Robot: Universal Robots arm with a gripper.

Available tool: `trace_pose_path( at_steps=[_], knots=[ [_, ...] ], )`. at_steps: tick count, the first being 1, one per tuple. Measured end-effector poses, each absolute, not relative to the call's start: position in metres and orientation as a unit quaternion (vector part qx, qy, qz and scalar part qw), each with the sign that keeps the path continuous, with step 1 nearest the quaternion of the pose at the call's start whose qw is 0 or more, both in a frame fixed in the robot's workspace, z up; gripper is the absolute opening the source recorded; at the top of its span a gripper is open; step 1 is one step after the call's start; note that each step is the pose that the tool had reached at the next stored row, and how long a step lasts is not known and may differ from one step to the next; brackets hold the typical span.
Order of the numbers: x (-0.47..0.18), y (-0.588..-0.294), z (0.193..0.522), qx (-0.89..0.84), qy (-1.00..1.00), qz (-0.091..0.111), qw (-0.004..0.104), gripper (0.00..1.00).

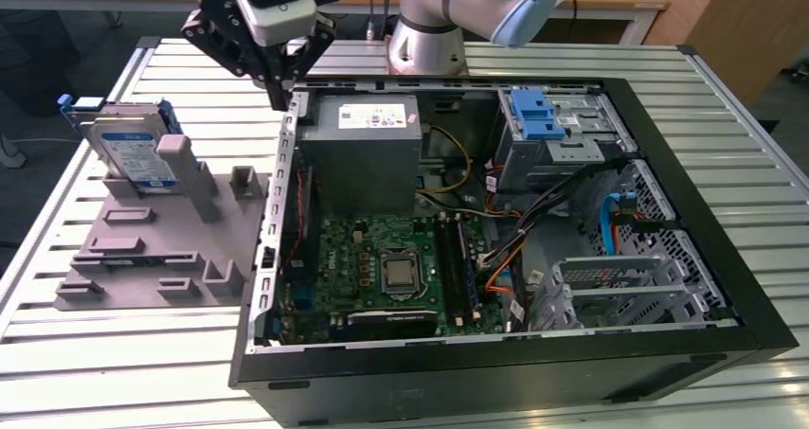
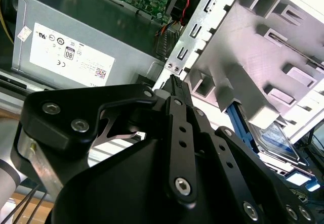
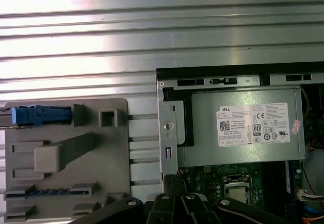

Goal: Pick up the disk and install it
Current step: 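Reach for the disk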

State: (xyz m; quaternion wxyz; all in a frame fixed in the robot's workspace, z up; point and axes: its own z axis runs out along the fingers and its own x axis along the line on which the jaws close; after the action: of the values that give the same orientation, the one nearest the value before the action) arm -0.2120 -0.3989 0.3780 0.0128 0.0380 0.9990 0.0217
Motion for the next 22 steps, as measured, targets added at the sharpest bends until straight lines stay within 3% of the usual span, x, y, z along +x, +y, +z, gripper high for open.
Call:
trace_pose_path(
  at_steps=[22],
  knots=[
    [-0.2192, -0.3908, 0.3779, 0.038, 0.999, 0.022, 0.013, 0.11]
  ],
)
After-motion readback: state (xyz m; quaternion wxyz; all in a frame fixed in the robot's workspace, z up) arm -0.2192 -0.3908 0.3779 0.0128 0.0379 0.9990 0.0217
